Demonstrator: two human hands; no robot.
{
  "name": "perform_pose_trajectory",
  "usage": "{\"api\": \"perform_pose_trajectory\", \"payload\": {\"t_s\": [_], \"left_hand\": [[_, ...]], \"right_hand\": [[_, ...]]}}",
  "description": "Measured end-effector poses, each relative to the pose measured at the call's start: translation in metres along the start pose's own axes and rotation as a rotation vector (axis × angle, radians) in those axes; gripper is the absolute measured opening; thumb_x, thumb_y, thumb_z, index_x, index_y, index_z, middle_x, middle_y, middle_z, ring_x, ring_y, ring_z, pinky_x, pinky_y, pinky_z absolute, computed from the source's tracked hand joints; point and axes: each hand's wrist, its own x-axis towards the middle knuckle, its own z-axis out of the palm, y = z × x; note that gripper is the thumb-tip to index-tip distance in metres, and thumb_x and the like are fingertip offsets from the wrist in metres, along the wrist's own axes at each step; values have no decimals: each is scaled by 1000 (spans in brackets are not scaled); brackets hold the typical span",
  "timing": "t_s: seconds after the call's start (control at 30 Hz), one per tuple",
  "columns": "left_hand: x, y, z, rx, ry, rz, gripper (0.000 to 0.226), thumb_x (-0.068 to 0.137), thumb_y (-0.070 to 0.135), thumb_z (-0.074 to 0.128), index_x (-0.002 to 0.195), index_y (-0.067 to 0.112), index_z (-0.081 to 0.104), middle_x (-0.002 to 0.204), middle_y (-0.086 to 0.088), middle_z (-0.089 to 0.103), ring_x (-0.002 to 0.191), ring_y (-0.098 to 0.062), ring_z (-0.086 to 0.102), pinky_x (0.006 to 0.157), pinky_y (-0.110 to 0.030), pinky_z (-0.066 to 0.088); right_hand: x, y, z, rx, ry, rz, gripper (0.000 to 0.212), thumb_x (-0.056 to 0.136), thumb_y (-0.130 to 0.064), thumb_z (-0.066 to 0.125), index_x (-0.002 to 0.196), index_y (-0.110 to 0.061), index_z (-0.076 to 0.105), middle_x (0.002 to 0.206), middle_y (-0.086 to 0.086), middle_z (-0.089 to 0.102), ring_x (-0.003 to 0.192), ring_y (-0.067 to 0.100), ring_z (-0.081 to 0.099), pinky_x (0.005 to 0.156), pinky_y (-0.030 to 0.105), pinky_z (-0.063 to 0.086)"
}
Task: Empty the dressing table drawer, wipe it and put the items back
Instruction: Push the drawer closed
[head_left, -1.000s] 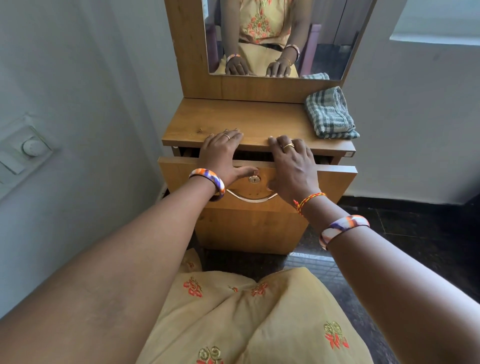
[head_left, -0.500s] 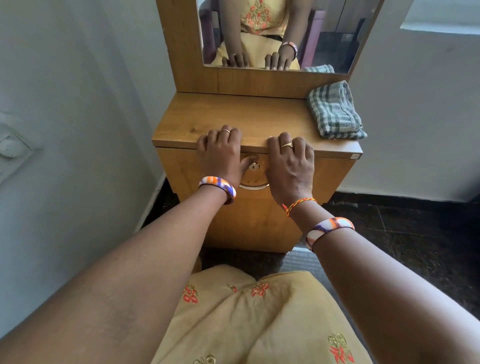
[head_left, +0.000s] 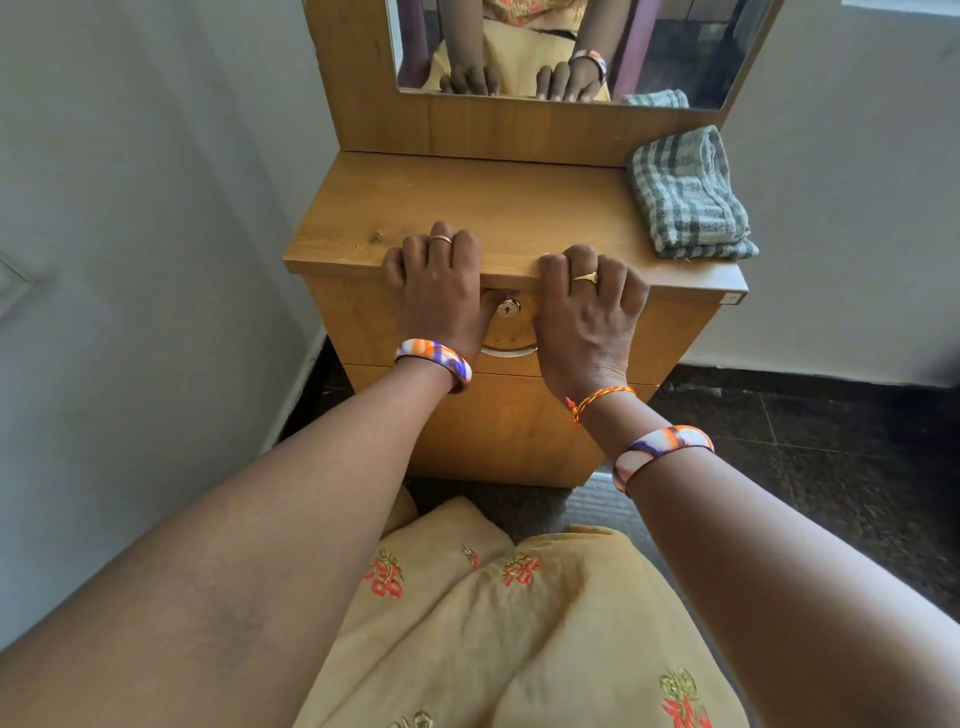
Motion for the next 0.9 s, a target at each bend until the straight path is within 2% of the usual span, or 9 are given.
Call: {"api": "perform_pose_trajectory", "payload": {"t_s": [0.1,0.2,0.37,0.5,0.63,0.7,0.77,0.9], "left_hand": [[-1,-3,8,29,47,34,60,45,34,89,90,19,53,83,-3,68,73,-22,65,71,-32,53],[-2,-5,13,46,54,43,65,49,36,87,93,20,42,85,-2,68,74,-20,65,72,-31,53],[-3,-5,15,49,59,52,66,50,33,88,94,20,41,85,-2,68,74,-21,65,74,-31,52],[-4,-3,15,47,65,42,66,51,31,88,97,18,42,88,-4,68,77,-23,66,76,-34,53],[-5,-3,20,24,101,50,66,53,28,87,100,17,43,90,-6,68,82,-24,62,79,-37,52],[-6,-4,23,34,142,52,63,56,28,86,102,17,43,91,-7,68,90,-21,49,83,-37,46],[-7,-6,26,9,177,61,62,57,27,86,101,16,43,92,-9,68,90,-21,39,85,-36,32],[-11,-8,28,-54,191,85,60,60,30,83,102,13,44,98,-13,68,96,-23,40,86,-38,28]], "right_hand": [[-2,1,1,1,2,-5,73,38,-9,80,103,-17,47,101,4,54,94,25,35,84,36,26],[-4,2,3,10,-6,-22,79,39,-9,79,109,-16,44,106,2,37,98,25,34,87,36,25],[-6,5,4,-20,-26,-56,87,38,-11,81,114,-15,40,112,3,33,106,25,33,92,37,24],[-11,9,9,-39,4,-95,79,53,-16,78,120,-13,37,120,6,32,111,26,33,99,37,21],[-15,12,15,-84,55,-112,69,67,-21,75,125,-13,36,122,6,33,113,26,34,106,35,9],[-17,12,16,-73,60,-113,68,70,-20,73,126,-13,36,122,7,33,113,27,34,108,35,8],[-18,10,16,-48,42,-108,70,69,-18,74,127,-12,35,123,8,32,114,28,33,111,36,7],[-20,7,17,3,12,-82,72,66,-14,75,126,-11,36,124,9,32,114,29,32,115,36,4]]}}
